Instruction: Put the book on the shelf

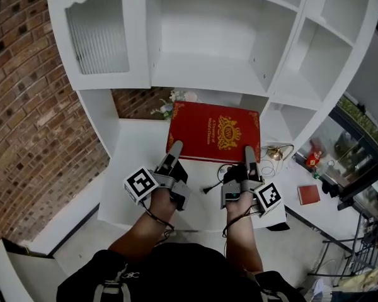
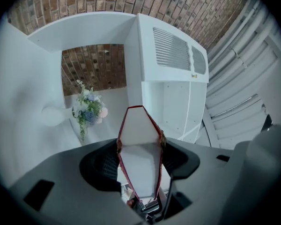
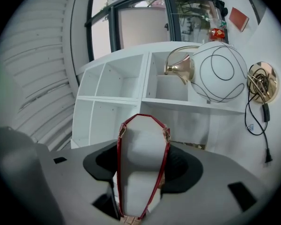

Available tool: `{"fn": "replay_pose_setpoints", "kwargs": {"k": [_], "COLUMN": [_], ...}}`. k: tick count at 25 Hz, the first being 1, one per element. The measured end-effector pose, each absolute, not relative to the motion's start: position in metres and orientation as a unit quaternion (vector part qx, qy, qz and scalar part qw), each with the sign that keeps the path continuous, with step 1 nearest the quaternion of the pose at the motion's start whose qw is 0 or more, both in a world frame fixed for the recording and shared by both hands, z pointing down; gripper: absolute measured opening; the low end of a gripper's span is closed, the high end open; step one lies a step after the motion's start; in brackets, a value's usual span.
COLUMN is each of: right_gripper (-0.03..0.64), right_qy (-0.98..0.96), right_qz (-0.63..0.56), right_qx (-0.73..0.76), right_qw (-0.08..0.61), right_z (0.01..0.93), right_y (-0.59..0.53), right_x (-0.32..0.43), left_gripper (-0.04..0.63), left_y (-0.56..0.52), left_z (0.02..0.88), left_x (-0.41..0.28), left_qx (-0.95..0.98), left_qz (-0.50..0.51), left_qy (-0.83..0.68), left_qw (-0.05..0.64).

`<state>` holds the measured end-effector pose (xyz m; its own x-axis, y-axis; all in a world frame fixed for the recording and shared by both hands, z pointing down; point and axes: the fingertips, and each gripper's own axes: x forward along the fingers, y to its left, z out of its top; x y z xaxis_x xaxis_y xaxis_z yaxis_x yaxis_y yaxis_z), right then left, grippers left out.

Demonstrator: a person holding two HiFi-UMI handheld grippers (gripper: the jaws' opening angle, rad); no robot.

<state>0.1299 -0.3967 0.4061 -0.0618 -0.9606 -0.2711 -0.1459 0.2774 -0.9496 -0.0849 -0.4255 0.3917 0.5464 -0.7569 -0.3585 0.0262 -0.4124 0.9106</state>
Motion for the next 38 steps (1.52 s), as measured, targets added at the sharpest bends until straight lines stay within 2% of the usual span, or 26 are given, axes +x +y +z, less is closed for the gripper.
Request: {"fn": "replay_pose_setpoints", "kwargs": {"k": [19, 25, 38], "right_gripper": [0.268, 0.268, 0.288], "right_qy": [0.660, 0.646, 0.664], "right_qz": [-0.359, -0.388, -0.377], "right_qx": [-0.399, -0.415, -0.443], "right_qw": [0.525, 0.510, 0.470], "right_z": [0.325, 0.326, 0.314], "right_y": [-0.426, -0.451, -0.509], "right_x": [0.116, 0.113, 0.116], "left_gripper": [0.259, 0.262, 0.275], "left_y": [-0.438, -0.463, -0.507], "left_z": [0.322, 0.326, 0.315], "left_x": [-0.104, -0.111, -0.106], "left_qx": [0.757, 0.741, 0.762], "left_qz": [-0.426, -0.417, -0.385], "left_qy": [-0.255, -0.297, -0.337], "left_qw": [0.425, 0.435, 0.397]}}
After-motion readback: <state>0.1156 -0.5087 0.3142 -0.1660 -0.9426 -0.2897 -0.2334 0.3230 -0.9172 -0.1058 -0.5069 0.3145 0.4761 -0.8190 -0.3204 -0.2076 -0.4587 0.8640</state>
